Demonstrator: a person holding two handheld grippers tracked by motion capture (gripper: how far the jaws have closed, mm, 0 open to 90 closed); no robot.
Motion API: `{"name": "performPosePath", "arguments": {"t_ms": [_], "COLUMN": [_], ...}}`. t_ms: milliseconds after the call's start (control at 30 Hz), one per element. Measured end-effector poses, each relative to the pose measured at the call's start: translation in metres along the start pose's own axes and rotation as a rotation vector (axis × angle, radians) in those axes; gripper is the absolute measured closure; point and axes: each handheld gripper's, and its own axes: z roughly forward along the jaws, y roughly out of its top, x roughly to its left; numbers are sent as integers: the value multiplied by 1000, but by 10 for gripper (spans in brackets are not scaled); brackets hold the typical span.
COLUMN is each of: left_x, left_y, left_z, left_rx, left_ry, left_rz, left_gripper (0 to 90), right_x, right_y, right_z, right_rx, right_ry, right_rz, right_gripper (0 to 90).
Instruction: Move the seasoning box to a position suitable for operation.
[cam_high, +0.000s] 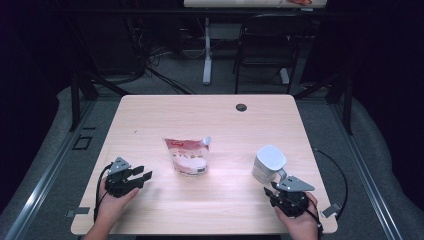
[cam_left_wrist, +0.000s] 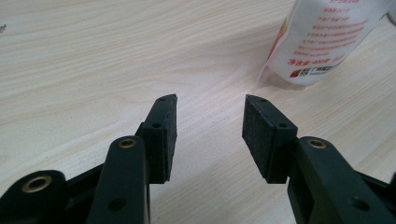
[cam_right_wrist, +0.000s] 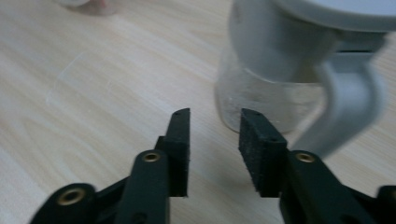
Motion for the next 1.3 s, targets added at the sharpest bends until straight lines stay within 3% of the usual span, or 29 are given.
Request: {"name": "performPosePath", "arguments": {"t_ms": [100, 200, 333, 500, 700, 767, 1000, 1300], "left_x": [1, 2, 3, 4, 4, 3, 2, 3], "left_y": [-2, -2, -2, -2, -3, -3, -2, -4], "left_z": [-3, -4, -4, 0, 0, 0, 0, -1], "left_rx": [-13, -25, -13, -17, -6, -6, 8, -7], "left_ry": [8, 3, 3, 8, 6, 2, 1, 9], "left_rz": [-19, -30, -38, -43, -52, -49, -24, -46], "left_gripper": [567, 572, 576, 582, 586, 587, 586, 585], "right_x": [-6, -12, -13, -13, -18, -20, -22, -31], "right_y": [-4, -6, -7, -6, -2, -1, 2, 2], "right_z": [-6, -10, -13, -17, -10, -8, -3, 1], "right_rx": [-19, -37, -48, -73, -104, -105, -96, -74], "right_ry": [-63, -87, -101, -166, -206, -235, -232, -299], "right_rz": [66, 117, 138, 156, 186, 189, 193, 210], "right_gripper": [666, 670, 668, 638, 624, 616, 624, 662]}}
